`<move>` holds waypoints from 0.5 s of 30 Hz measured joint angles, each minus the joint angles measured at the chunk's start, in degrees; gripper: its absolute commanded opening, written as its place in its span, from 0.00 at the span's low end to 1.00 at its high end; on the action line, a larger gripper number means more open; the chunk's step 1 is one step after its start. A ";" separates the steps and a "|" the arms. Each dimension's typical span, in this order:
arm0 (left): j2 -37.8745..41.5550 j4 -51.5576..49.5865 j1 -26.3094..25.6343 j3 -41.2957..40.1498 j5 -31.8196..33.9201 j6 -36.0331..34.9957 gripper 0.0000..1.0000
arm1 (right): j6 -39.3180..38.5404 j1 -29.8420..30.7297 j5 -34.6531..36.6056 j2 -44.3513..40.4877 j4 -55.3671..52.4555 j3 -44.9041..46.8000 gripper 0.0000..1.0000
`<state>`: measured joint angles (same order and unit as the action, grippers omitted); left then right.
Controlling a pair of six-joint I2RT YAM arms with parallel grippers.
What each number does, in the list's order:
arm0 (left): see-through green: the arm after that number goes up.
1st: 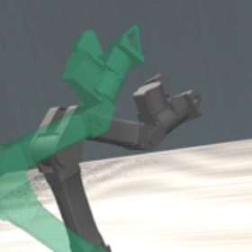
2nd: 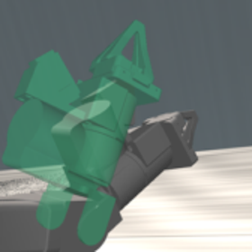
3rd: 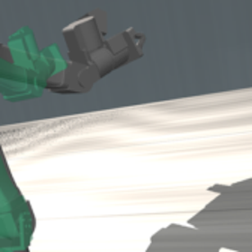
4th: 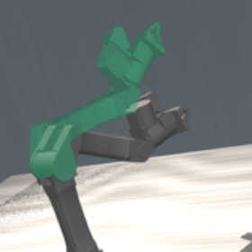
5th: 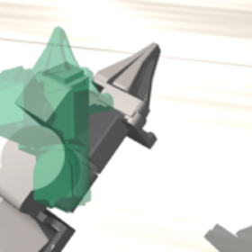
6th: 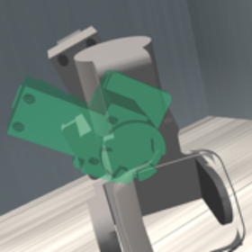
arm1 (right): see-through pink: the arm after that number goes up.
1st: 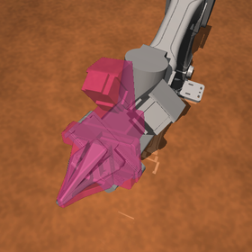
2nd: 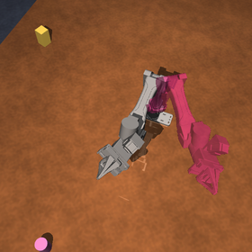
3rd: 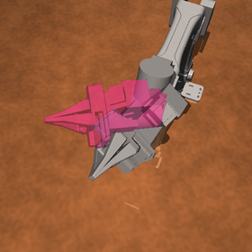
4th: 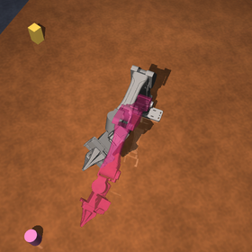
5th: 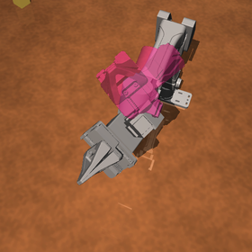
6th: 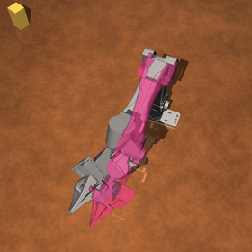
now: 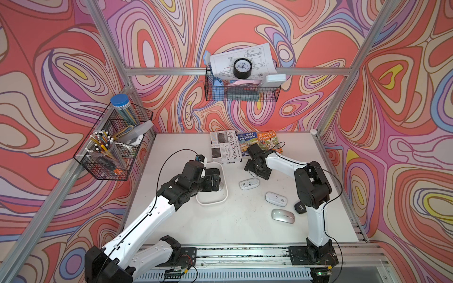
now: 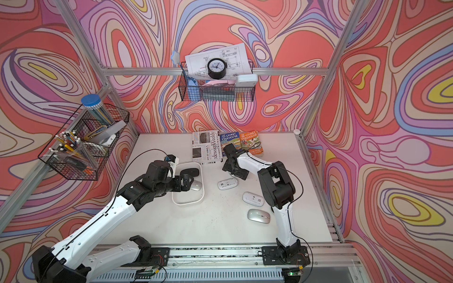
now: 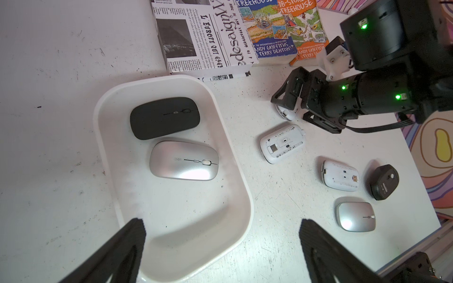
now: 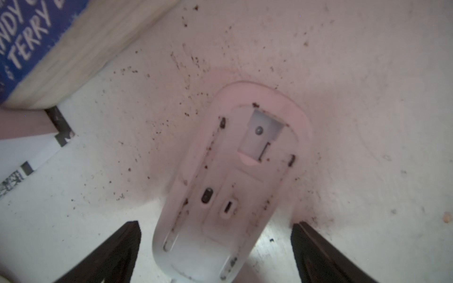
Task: Put the mouse in the storage box
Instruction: Pick up the mouse from the center of the board.
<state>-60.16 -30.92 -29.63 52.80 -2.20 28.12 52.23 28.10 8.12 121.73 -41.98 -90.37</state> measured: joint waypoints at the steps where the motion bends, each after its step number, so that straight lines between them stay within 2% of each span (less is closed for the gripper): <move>1: 0.00 -0.04 0.00 0.00 0.00 0.02 0.96 | -0.02 0.00 0.31 0.66 -0.39 -0.76 0.96; 15: -0.04 -0.02 0.04 -0.04 0.00 0.37 0.96 | -0.87 0.00 3.50 2.36 -2.71 -2.69 0.67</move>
<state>-60.20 -30.94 -29.58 52.75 -2.20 28.49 51.35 28.10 11.62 124.09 -44.69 -93.06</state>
